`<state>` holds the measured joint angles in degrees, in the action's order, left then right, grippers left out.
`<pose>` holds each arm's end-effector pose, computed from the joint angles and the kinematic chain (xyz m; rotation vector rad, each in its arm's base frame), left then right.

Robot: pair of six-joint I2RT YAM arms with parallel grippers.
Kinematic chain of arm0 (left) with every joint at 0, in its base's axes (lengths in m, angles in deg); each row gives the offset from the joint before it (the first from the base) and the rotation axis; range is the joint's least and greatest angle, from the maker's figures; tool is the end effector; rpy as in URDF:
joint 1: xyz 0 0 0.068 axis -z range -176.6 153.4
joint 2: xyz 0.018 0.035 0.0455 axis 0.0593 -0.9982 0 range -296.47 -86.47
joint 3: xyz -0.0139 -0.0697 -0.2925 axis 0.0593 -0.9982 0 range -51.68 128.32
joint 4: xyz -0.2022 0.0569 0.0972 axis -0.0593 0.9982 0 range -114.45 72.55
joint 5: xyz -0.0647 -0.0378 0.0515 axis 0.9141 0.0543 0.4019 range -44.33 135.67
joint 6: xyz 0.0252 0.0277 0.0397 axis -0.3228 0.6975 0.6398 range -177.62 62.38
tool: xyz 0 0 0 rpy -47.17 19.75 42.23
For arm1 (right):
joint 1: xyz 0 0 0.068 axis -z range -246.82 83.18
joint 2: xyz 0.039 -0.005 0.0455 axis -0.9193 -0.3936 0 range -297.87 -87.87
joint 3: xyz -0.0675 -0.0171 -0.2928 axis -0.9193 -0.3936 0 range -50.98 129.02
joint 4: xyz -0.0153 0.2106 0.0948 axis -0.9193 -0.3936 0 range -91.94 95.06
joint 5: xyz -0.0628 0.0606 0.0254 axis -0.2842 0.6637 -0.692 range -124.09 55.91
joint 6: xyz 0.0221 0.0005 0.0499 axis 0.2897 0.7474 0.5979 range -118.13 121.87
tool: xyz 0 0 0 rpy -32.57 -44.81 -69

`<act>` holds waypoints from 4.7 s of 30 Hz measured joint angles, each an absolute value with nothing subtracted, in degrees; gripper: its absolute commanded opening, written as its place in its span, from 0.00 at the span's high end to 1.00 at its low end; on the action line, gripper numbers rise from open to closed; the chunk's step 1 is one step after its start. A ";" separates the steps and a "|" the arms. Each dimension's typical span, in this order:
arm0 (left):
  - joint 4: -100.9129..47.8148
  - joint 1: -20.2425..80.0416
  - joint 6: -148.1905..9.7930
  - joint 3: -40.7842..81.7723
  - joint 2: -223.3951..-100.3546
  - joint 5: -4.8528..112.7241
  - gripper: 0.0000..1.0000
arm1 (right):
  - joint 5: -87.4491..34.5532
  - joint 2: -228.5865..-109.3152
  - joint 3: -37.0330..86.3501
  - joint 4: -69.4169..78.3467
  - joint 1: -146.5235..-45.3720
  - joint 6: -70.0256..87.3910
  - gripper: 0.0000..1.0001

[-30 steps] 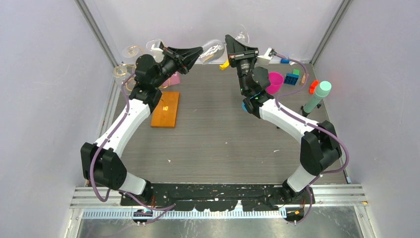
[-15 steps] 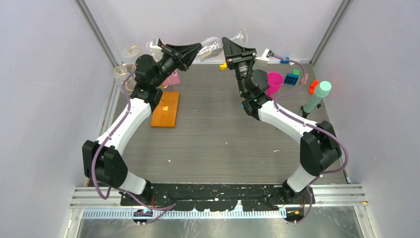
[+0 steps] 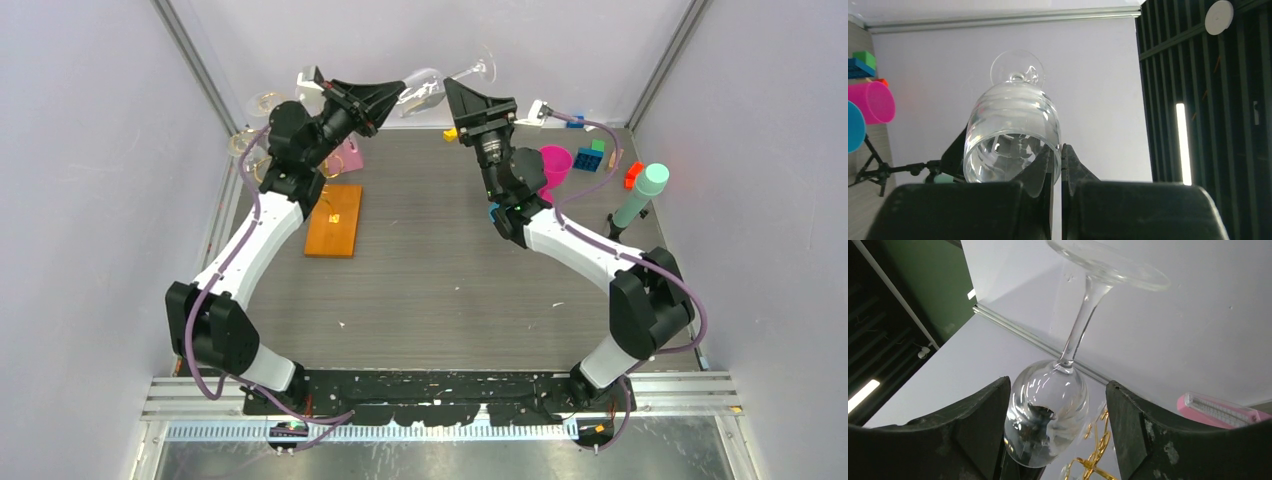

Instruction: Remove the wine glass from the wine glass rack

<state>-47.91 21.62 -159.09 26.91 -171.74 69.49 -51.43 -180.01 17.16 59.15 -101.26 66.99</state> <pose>0.2965 -0.1132 0.4714 -0.7045 1.4584 -1.9786 0.2897 0.1855 0.4292 0.5922 1.0191 1.3974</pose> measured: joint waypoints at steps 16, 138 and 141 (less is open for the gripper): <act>-1.18 20.15 -118.30 63.24 -180.31 76.00 1.00 | -51.26 -162.43 9.67 39.52 -101.26 50.73 0.23; 28.42 -30.25 -100.60 53.12 -170.37 76.22 0.42 | -55.78 -162.30 18.63 -4.37 -98.46 36.04 0.33; 24.74 -30.20 -103.31 50.36 -168.62 79.78 0.42 | -55.72 -162.78 18.67 -4.39 -98.17 36.04 0.33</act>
<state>24.74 -30.20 -103.31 50.36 -168.62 79.78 -55.72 -162.78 18.67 -4.39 -98.17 36.04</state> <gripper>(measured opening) 0.587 0.671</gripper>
